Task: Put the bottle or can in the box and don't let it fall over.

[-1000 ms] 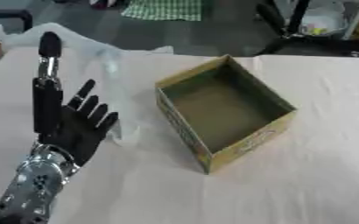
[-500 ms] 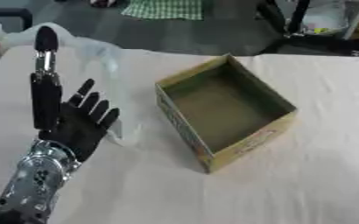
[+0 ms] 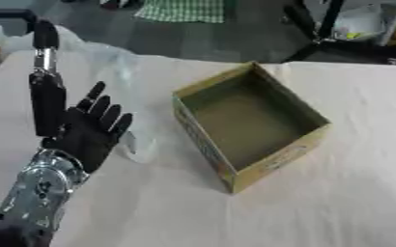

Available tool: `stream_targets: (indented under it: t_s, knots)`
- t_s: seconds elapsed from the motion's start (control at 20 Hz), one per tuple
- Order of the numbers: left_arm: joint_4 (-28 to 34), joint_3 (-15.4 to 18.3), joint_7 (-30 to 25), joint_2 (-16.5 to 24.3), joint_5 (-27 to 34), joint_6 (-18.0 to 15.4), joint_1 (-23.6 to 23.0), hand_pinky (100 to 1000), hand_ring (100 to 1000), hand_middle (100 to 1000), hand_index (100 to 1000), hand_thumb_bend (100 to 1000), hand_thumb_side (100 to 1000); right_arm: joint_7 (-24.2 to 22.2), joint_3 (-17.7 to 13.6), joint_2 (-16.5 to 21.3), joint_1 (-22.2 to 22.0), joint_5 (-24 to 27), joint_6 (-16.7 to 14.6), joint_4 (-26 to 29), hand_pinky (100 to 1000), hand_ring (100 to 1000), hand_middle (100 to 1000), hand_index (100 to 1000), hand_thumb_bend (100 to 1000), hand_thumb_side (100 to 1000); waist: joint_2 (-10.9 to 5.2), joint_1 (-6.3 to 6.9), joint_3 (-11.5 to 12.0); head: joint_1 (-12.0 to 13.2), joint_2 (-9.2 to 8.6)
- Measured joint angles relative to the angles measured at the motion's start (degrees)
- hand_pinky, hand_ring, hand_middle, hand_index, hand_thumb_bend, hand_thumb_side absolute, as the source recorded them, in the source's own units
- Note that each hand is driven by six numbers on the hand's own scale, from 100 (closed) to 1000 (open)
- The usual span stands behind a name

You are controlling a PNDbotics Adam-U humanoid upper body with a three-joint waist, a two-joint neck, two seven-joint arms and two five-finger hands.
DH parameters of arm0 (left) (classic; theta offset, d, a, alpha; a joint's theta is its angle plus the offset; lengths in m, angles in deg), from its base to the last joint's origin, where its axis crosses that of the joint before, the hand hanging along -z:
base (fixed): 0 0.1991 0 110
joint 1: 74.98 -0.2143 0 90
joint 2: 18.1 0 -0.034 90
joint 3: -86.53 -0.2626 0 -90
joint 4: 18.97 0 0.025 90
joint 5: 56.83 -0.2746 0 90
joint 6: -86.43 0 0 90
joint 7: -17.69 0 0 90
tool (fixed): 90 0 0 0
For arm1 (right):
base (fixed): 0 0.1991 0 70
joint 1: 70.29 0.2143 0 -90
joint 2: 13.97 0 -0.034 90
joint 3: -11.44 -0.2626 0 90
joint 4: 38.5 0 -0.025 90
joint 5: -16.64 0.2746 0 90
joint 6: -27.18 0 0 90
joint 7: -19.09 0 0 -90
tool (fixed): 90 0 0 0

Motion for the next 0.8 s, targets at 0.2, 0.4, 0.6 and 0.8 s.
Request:
stream_targets:
  t_s: [0.2, 0.4, 0.6, 0.8]
  knots:
    - [0.0, 0.2, 0.0, 0.0, 0.6, 0.0, 0.5, 100, 100, 100, 1000, 927, 478, -0.1, 0.0, -0.1, 0.0, 0.0, 0.1, 0.0, 838, 905, 1000, 1000, 100, 651, 0.02, -0.09, 0.0, 0.0, -0.01]
    - [-0.4, 0.2, -0.1, 0.0, 1.3, -0.1, 1.2, 100, 100, 100, 1000, 928, 481, -0.1, 0.0, -0.2, 0.0, 0.0, 0.1, 0.0, 838, 905, 1000, 1000, 100, 651, 0.05, -0.23, -0.2, 0.1, -0.04]
    - [-1.2, 0.4, 0.0, 0.0, 1.8, -0.2, 1.8, 100, 100, 100, 1000, 928, 482, -0.2, 0.0, -0.4, 0.0, 0.0, 0.1, 0.0, 838, 905, 1000, 1000, 100, 652, 0.14, -0.29, -0.3, 0.3, -0.16]
    - [-2.3, 0.6, 0.1, 0.0, 2.1, -0.5, 2.4, 100, 100, 100, 1000, 928, 481, -0.3, 0.0, -0.4, 0.1, 0.1, 0.2, 0.0, 838, 905, 1000, 1000, 100, 652, 0.31, -0.31, -0.4, 0.5, -0.18]
